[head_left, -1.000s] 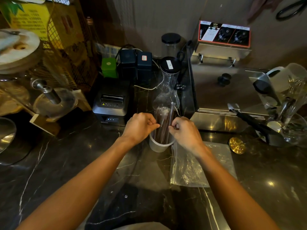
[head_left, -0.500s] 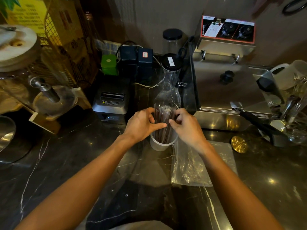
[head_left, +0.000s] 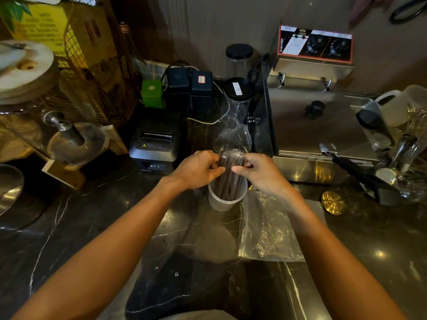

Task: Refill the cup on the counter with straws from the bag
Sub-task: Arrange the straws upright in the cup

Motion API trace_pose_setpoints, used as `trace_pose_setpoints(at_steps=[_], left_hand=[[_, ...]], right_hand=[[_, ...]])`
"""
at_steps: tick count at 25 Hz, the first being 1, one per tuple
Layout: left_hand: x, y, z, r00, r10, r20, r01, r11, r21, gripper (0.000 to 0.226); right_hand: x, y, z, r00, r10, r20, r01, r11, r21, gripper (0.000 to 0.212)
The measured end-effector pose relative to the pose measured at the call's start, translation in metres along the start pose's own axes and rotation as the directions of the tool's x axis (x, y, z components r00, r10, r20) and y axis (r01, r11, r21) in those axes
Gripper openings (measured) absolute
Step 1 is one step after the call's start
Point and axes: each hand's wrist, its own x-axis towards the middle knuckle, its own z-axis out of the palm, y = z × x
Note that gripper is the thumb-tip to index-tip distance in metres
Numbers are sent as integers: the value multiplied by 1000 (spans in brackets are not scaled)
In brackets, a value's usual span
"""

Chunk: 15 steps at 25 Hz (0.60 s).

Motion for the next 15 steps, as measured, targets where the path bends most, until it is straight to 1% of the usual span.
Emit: trace_pose_setpoints(at_steps=[2, 4, 6, 7, 9, 10, 12, 15], left_hand=[[4, -6, -7, 999, -4, 35, 3, 1000, 10, 18], [8, -10, -9, 997, -3, 79, 1, 1000, 19, 13], [8, -10, -5, 995, -11, 99, 11, 1000, -3, 9], [7, -9, -2, 995, -19, 94, 21, 1000, -21, 11], [4, -9, 4, 996, -45, 72, 47, 998, -36, 20], [3, -10, 6, 996, -62, 62, 65, 997, -46, 22], [-1, -11, 7, 996, -81, 47, 84, 994, -63, 20], [-5, -10, 5, 996, -61, 58, 66, 993, -100, 23]], right_hand=[[5, -3, -8, 999, -11, 40, 14, 998, -60, 2], [8, -6, -11, 997, -31, 65, 38, 993, -110, 14], [10, -5, -5, 998, -23, 65, 32, 988, -151, 14], [11, -3, 0, 998, -9, 60, 19, 986, -165, 14], [9, 2, 5, 999, 23, 43, -17, 988, -150, 26], [8, 5, 7, 999, 29, 43, -23, 990, -138, 25], [6, 10, 6, 998, 26, 57, -19, 992, -121, 13], [1, 13, 3, 997, 37, 65, -28, 992, -122, 25]])
